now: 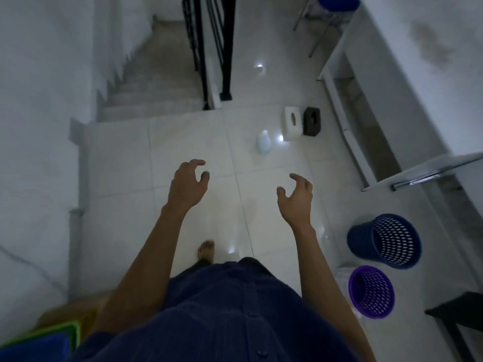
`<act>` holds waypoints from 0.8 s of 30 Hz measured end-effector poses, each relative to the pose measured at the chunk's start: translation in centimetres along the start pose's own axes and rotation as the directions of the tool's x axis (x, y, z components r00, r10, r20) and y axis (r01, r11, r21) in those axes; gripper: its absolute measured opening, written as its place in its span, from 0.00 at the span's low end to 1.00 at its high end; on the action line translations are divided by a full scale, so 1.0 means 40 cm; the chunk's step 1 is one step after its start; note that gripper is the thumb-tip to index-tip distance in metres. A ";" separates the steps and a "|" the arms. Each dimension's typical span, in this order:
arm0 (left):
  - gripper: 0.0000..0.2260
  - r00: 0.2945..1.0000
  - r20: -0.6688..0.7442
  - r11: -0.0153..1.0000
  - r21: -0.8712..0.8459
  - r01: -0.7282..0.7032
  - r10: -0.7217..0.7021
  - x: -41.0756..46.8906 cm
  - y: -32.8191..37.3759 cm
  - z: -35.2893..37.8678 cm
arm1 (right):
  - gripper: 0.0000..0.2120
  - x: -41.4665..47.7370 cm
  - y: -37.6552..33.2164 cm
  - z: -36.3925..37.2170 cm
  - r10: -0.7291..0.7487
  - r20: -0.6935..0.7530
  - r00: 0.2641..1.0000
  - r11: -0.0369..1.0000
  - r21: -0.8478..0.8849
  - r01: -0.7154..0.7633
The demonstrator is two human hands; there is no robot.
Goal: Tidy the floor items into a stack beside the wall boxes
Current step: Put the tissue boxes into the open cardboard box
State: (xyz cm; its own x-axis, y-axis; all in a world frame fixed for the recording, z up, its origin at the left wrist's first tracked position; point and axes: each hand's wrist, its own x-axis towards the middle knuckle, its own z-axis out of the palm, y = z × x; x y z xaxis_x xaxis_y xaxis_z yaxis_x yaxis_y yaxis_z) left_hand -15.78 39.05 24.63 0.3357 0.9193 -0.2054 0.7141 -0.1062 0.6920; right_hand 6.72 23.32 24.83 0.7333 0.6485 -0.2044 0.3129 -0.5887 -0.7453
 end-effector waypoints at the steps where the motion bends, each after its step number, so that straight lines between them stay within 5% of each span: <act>1: 0.15 1.000 0.017 1.000 0.001 -0.023 0.023 0.065 0.037 0.005 | 0.23 0.047 -0.016 -0.005 0.022 -0.031 0.999 1.000 0.014 -0.021; 12: 0.14 0.962 0.214 0.986 -0.020 -0.168 0.168 0.602 0.421 0.212 | 0.24 0.557 -0.023 -0.182 0.166 -0.197 0.966 0.986 0.029 -0.163; 24: 0.14 0.977 0.209 0.995 -0.094 -0.020 0.040 1.100 0.749 0.519 | 0.23 1.309 -0.038 -0.378 0.106 -0.047 0.993 0.994 -0.029 -0.107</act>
State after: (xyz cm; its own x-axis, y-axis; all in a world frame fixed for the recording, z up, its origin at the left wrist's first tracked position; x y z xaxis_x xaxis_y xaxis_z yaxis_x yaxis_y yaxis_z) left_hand 33.13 68.46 21.97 0.4849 0.8146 -0.3182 0.6462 -0.0886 0.7580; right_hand 53.75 50.85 24.85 0.7898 0.5592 -0.2519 0.2499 -0.6685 -0.7005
